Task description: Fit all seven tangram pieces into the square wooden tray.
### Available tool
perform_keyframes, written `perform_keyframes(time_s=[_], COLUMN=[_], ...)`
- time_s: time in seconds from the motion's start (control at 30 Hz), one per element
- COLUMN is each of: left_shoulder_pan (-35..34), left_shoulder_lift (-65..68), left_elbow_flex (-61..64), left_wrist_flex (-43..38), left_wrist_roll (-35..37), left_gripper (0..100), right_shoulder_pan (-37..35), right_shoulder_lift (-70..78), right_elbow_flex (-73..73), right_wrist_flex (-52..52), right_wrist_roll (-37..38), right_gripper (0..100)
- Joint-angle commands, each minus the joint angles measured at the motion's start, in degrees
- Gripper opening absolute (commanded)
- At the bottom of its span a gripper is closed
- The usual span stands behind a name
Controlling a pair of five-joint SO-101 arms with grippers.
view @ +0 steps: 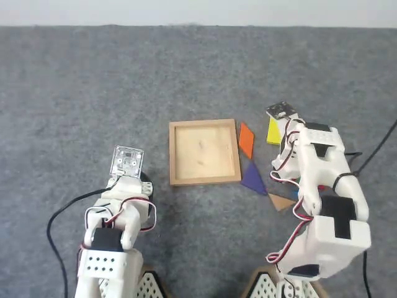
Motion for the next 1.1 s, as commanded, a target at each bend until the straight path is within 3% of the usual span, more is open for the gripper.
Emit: perform_keyframes(time_s=[0.0,0.17,0.33,0.53,0.8,1.07], left_shoulder_pan=[-0.3,-0.3,-0.3,-0.3,-0.3,-0.3], left_shoulder_lift=[-0.7,-0.7,-0.7,-0.7,-0.7,-0.7], left_elbow_flex=[-0.5,-0.5,-0.5,-0.5,-0.5,-0.5], left_wrist_flex=[0.1,0.1,0.1,0.1,0.1,0.1], left_wrist_roll=[0.4,0.4,0.4,0.4,0.4,0.4], left_gripper=[2,2,2,2,2,2], right_shoulder_pan=[2.4,6.0,6.5,10.4,12.8,20.6], right_shoulder_lift=[0.2,-0.3,-3.5,-12.3,-12.7,-5.5], right_elbow_flex=[-3.6,-7.5,-7.8,-7.2,-1.0,-0.4], right_wrist_flex=[-0.3,-0.3,1.1,4.0,2.9,0.1], right_wrist_roll=[-1.6,-13.9,-14.0,-16.1,-10.9,-4.0], right_gripper=[24.6,25.5,32.7,33.0,33.0,33.0])
